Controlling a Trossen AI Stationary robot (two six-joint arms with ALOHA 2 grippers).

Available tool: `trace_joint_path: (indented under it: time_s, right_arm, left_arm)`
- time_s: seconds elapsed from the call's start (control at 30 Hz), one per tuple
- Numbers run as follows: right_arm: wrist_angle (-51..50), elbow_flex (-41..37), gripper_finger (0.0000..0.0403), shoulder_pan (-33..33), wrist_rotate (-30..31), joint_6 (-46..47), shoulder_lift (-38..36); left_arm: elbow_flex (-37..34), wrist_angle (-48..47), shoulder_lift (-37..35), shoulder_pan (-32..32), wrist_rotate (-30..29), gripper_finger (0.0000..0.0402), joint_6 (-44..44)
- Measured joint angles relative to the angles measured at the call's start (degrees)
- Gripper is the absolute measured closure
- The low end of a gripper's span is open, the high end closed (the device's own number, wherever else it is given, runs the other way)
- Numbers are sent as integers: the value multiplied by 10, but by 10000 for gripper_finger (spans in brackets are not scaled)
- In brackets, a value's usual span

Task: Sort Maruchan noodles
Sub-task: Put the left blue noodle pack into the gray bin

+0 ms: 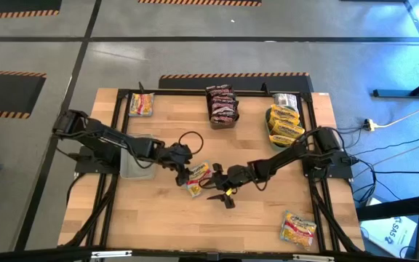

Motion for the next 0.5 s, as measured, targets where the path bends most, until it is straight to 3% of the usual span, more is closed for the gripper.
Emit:
trace_joint_path:
  time_s: [0.17, 0.27, 0.5]
  right_arm:
    - [41, 0, 160, -11, -45, -8, 28]
    - [42, -1, 160, -20, -76, 11, 33]
    - [29, 0, 160, -32, -90, 44, 39]
  left_arm:
    - [-39, 28, -52, 20, -7, 160, 14]
    - [-73, 82, -59, 28, -1, 160, 0]
    - [-96, 99, -57, 21, 0, 160, -3]
